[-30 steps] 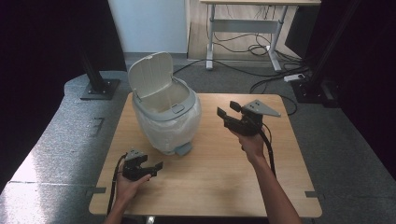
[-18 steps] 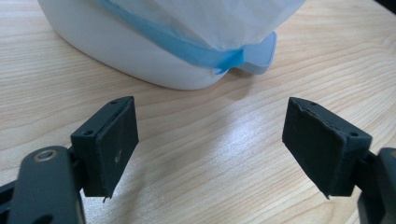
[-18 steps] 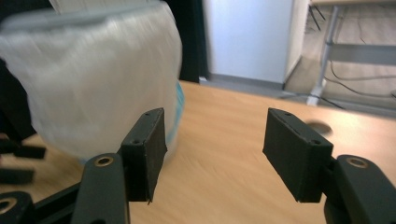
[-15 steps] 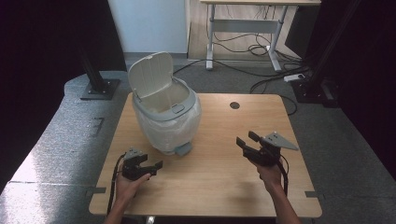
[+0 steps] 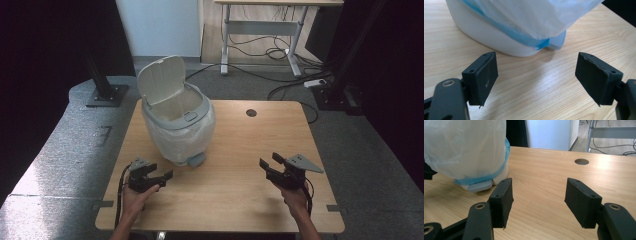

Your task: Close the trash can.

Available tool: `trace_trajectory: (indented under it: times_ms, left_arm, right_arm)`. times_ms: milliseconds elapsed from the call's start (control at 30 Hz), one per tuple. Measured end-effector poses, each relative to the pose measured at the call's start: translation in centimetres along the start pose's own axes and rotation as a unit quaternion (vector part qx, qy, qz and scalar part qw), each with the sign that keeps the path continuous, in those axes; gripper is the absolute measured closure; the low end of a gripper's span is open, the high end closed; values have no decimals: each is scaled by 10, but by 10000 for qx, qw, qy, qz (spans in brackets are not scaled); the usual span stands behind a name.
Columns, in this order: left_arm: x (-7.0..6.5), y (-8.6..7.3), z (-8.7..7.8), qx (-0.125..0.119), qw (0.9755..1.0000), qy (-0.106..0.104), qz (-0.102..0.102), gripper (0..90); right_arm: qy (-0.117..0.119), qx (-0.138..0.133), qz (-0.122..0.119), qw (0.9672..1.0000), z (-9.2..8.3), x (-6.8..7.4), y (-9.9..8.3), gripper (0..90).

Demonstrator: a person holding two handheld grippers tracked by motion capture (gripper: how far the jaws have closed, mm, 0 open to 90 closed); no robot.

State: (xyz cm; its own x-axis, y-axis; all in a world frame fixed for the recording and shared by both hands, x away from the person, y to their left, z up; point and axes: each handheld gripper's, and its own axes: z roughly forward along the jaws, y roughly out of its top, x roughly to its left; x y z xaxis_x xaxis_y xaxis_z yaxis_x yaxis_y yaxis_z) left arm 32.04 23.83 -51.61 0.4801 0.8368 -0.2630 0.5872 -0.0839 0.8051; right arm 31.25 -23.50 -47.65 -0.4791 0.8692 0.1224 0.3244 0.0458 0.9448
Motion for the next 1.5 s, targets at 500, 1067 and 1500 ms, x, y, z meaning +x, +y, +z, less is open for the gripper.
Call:
trace_trajectory:
  times_ms: [500, 1067, 1500]
  left_arm:
    - [-5, 34, -32, -320, 9987, -245, 311, 184]
    - [-17, 82, -63, -862, 9941, -375, 532, 191]
    - [-21, 119, -70, -1035, 9919, -300, 666, 193]
  right_arm:
    - [-78, 245, 195, 9995, -5, -7, -21, 385]
    - [-99, 337, 327, 9988, -5, -11, -28, 385]
    - [-87, 398, 311, 9987, -3, -10, -30, 384]
